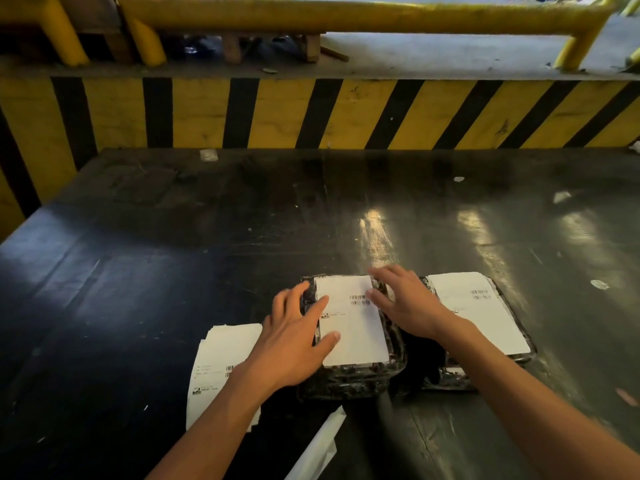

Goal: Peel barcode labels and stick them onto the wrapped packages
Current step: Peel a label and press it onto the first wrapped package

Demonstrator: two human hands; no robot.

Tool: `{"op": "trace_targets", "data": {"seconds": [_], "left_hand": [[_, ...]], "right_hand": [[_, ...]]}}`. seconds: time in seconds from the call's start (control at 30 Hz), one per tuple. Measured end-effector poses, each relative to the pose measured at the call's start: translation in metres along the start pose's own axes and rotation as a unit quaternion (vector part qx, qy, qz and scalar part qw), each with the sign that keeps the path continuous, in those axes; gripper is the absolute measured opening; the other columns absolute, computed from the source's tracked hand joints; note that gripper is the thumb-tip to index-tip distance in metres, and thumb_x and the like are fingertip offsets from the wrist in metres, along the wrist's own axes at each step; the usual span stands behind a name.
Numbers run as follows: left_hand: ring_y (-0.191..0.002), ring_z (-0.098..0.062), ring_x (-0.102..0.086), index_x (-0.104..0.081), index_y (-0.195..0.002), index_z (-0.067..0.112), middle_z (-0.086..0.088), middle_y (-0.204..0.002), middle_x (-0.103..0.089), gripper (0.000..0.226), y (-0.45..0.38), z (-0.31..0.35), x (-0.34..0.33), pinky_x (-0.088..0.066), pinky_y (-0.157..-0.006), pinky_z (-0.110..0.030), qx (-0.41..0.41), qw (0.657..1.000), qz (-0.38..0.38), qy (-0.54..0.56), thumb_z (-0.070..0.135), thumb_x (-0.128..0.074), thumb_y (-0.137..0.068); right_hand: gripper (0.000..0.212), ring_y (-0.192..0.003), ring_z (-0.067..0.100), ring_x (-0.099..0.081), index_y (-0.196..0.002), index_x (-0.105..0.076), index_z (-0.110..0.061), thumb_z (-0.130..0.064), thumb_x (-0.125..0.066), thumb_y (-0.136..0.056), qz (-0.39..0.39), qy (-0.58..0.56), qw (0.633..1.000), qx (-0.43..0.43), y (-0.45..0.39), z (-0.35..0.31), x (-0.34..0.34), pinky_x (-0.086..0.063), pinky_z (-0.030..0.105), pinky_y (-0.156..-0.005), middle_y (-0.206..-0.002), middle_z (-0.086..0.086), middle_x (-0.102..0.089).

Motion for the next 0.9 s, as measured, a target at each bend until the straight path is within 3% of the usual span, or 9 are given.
{"op": "trace_targets", "data": {"seconds": [0.07, 0.13, 0.23, 0.47, 0.9], "left_hand": [[-0.149, -0.016, 0.02, -0.011, -0.155, 0.032, 0.012, -0.162, 0.017, 0.061, -0.02, 0.012, 0.003, -0.009, -0.12, -0.05, -0.017, 0.999, 0.027, 0.02, 0.05, -0.033, -0.101], [-0.15, -0.015, 0.015, -0.011, -0.156, 0.028, 0.007, -0.165, 0.009, 0.057, -0.04, 0.017, -0.001, -0.008, -0.121, -0.046, -0.028, 0.999, 0.035, 0.025, 0.045, -0.027, -0.104], [-0.152, -0.013, 0.004, -0.009, -0.156, 0.023, 0.005, -0.166, -0.003, 0.056, -0.056, 0.01, -0.015, -0.01, -0.122, -0.044, -0.02, 0.999, 0.041, 0.0, 0.041, -0.022, -0.105], [-0.151, -0.011, 0.004, -0.005, -0.156, 0.025, 0.008, -0.165, -0.001, 0.055, -0.053, 0.005, -0.026, -0.015, -0.122, -0.045, -0.016, 0.997, 0.074, -0.009, 0.039, -0.018, -0.105], [-0.151, -0.011, 0.001, -0.009, -0.156, 0.025, 0.008, -0.165, -0.006, 0.054, -0.055, 0.002, -0.028, -0.016, -0.119, -0.046, -0.018, 0.996, 0.087, 0.009, 0.038, -0.021, -0.105]], "right_hand": [[0.057, -0.15, 0.022, -0.01, -0.153, -0.023, -0.029, -0.047, -0.035, -0.101, -0.017, 0.042, 0.998, 0.035, -0.012, -0.003, -0.01, -0.016, 0.043, -0.12, -0.163, -0.006, -0.017], [0.059, -0.15, 0.018, 0.012, -0.155, -0.012, -0.03, -0.051, -0.025, -0.101, -0.064, 0.088, 0.993, 0.046, -0.018, 0.0, -0.023, -0.011, 0.049, -0.121, -0.163, -0.011, -0.002], [0.064, -0.146, 0.016, 0.023, -0.155, 0.0, -0.031, -0.057, -0.018, -0.099, -0.083, 0.104, 0.989, 0.058, -0.015, 0.006, -0.035, -0.009, 0.05, -0.121, -0.162, -0.015, 0.008], [0.058, -0.141, 0.007, 0.034, -0.151, 0.009, -0.042, -0.058, -0.012, -0.099, -0.082, 0.109, 0.985, 0.101, 0.027, 0.008, -0.044, 0.004, 0.046, -0.122, -0.158, -0.023, 0.018], [0.063, -0.148, 0.015, 0.021, -0.154, 0.002, -0.036, -0.053, -0.028, -0.101, -0.079, 0.169, 0.955, 0.23, 0.086, 0.005, -0.048, 0.005, 0.048, -0.122, -0.162, -0.015, 0.005]]}}
Point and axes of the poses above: each hand's wrist, its own y-axis away from the middle knuckle, its own x-axis out of the back of the hand, z = x × y, the point moved 5 cm from there along -y, towards the middle knuckle
